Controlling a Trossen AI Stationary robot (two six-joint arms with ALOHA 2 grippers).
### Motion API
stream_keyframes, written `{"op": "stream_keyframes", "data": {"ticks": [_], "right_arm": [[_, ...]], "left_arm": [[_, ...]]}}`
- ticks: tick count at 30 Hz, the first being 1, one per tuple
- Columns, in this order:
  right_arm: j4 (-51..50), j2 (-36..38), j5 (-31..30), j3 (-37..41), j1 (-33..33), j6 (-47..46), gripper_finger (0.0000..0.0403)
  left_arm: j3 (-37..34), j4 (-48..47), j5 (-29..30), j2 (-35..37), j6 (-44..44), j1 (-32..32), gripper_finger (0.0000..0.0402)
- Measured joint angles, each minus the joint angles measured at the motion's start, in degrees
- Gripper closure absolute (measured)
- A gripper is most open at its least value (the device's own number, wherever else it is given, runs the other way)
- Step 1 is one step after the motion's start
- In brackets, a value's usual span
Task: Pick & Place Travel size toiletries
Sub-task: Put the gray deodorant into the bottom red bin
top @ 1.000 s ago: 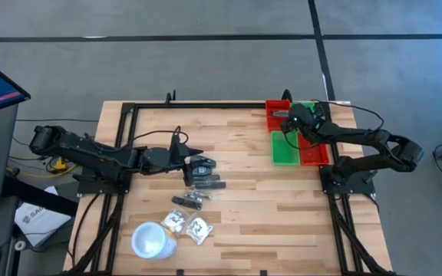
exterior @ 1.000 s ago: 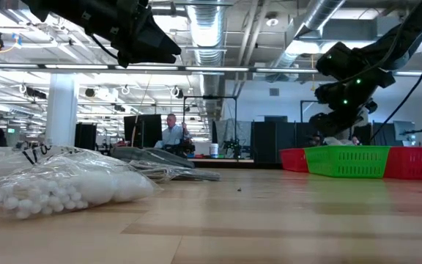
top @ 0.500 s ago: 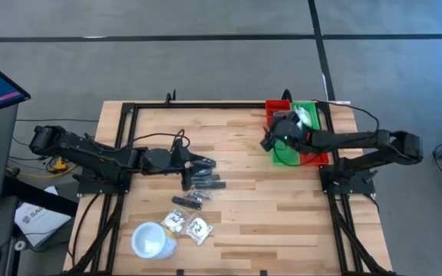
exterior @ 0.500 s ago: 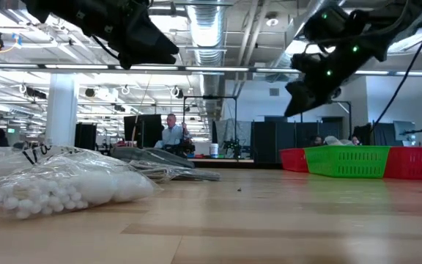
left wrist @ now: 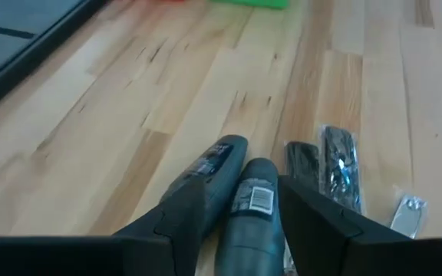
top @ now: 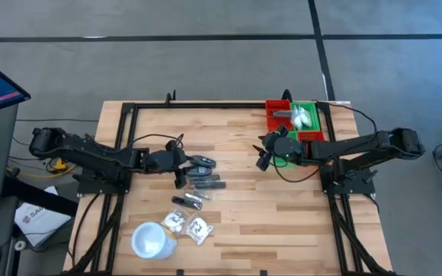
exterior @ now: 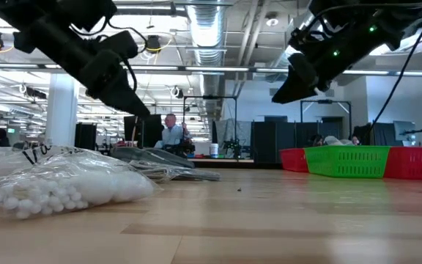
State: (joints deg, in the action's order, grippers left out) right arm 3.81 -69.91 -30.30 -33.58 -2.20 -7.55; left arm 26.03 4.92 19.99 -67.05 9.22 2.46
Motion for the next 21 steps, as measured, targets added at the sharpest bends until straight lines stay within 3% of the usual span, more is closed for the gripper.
{"op": "stream_keyframes", "data": {"ticks": [10, 21], "right_arm": [[1.2, 0.0, 0.0, 0.0, 0.3, 0.4, 0.0230], [1.2, 0.0, 0.0, 0.0, 0.3, 0.4, 0.0234]], "left_arm": [[-0.4, 1.1, -9.6, -2.9, -3.0, -3.8, 0.0192], [-0.4, 1.5, -10.8, -10.8, -4.3, -3.8, 0.0173]]}}
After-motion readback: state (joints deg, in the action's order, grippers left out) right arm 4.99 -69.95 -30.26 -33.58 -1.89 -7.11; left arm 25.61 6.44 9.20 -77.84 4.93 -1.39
